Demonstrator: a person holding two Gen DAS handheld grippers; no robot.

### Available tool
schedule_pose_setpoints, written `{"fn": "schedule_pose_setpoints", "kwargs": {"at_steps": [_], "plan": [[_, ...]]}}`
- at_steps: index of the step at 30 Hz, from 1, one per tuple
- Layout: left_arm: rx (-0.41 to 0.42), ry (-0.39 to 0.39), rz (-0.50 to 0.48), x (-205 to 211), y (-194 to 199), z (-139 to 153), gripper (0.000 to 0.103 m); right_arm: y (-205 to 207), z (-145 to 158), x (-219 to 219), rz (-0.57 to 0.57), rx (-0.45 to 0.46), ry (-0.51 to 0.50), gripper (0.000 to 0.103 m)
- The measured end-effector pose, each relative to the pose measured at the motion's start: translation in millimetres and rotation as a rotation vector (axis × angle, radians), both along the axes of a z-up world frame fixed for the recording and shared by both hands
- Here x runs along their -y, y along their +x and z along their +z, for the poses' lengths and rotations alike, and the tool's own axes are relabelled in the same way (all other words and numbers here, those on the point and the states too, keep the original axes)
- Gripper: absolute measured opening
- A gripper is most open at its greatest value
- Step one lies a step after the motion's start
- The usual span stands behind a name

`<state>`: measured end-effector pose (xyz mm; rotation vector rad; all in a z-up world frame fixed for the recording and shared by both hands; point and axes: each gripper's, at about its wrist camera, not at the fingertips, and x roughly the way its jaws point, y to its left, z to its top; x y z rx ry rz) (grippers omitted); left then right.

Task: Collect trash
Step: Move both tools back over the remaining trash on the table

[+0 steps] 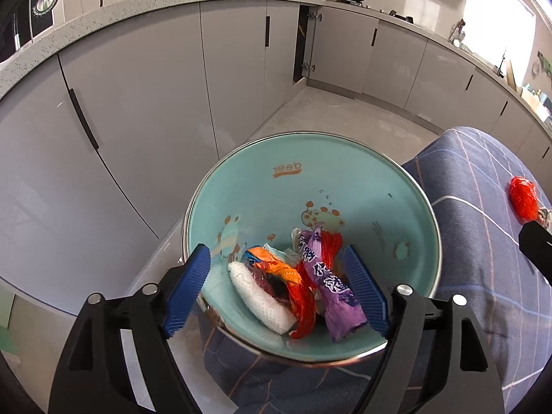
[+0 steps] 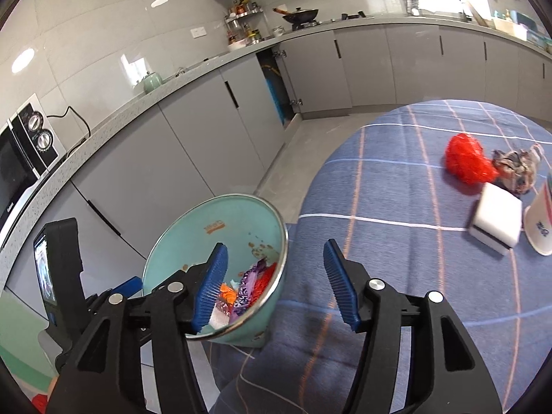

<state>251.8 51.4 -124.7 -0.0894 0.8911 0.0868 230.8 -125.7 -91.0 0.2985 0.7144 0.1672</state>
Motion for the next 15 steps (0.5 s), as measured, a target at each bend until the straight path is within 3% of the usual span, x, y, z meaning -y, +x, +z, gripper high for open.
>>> {"fn": "schedule_pose_setpoints", "kwargs": {"at_steps": [15], "plan": [[0.015,0.029,0.014,14,-23,14,0.095,-26,4,21,-0.033,0.01,-0.006,0.073]]}}
